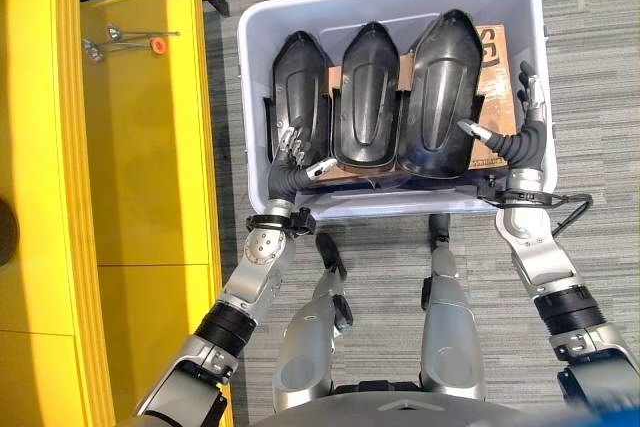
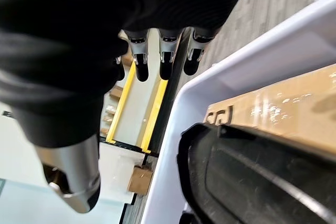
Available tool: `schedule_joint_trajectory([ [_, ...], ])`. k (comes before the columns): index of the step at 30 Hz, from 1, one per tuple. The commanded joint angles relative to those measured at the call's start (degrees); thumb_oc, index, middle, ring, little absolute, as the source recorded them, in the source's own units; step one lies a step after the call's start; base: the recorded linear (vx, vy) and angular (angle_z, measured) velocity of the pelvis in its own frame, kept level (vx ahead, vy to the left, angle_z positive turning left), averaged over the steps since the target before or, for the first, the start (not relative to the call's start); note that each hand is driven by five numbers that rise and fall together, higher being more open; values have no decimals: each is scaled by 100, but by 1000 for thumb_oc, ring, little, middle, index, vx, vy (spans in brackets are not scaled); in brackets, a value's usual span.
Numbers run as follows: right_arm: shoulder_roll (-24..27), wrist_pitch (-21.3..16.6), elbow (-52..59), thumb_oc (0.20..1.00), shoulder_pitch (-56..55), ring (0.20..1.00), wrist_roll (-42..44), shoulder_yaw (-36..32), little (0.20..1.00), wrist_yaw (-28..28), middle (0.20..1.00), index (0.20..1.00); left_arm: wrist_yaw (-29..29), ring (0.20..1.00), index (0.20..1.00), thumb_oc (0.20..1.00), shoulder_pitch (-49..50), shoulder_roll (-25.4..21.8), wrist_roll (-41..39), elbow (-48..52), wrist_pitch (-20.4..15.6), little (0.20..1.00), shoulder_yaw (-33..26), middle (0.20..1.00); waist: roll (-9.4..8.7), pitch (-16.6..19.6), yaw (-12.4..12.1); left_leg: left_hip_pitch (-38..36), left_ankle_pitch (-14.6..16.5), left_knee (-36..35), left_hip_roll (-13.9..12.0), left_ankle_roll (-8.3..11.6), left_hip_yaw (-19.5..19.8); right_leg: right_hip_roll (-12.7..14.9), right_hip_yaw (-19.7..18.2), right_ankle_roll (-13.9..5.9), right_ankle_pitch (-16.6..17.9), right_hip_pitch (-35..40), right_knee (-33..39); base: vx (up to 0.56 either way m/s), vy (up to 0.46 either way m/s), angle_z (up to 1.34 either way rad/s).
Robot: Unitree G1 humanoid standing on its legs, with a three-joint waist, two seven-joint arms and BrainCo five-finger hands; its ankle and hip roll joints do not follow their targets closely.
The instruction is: Move parts from the plastic box to the shelf.
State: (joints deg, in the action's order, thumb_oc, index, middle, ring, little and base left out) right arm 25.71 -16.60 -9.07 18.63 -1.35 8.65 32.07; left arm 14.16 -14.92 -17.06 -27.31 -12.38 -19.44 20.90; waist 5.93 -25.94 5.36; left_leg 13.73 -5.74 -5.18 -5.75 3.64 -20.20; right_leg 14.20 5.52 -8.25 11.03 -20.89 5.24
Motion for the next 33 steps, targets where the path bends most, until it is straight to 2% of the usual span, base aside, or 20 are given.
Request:
schedule_joint_trajectory([
  [1, -34, -160, 113, 1000, 130, 1000, 3, -160, 1000, 275, 1000, 1000, 96, 1000, 1000, 1000, -39, -208, 329, 148, -312, 1000, 41, 1000, -160, 137, -48, -64, 219, 562, -477, 515, 222, 590, 8, -404, -268, 156, -728, 0, 0, 0],
  [19, -198, 38, -1341, 1000, 688, 1000, 380, 322, 1000, 257, 1000, 1000, 120, 1000, 1000, 1000, -150, -198, 268, 122, -362, 1000, 227, 1000, -47, 64, -153, 14, 261, 648, -420, 510, 260, 597, -14, -382, -281, 94, -795, 0, 0, 0],
  [26, -215, 309, -2960, 1000, 1494, 1000, 496, 535, 1000, 432, 1000, 1000, 77, 1000, 1000, 1000, -259, -224, 151, 210, -392, 1000, 385, 1000, 87, -30, -316, 229, 332, 836, -365, 489, 327, 646, -21, -369, -310, -34, -919, -18, 1, 5],
  [30, -148, 390, -4375, 1000, 2128, 1000, 1064, 457, 1000, 413, 1000, 1000, -40, 1000, 1000, 1000, -318, -301, -3, 260, -403, 1000, 540, 1000, 201, -65, -438, 282, 340, 859, -316, 483, 357, 678, -8, -369, -311, -73, -960, -10, 14, 3],
  [33, -99, 402, -4921, 1000, 2374, 1000, 1424, 428, 1000, 321, 1000, 1000, -107, 1000, 1000, 1000, -342, -313, -85, 239, -375, 1000, 633, 1000, 245, -72, -489, 287, 349, 858, -282, 473, 369, 693, -10, -375, -308, -80, -968, 1, 14, 3],
])
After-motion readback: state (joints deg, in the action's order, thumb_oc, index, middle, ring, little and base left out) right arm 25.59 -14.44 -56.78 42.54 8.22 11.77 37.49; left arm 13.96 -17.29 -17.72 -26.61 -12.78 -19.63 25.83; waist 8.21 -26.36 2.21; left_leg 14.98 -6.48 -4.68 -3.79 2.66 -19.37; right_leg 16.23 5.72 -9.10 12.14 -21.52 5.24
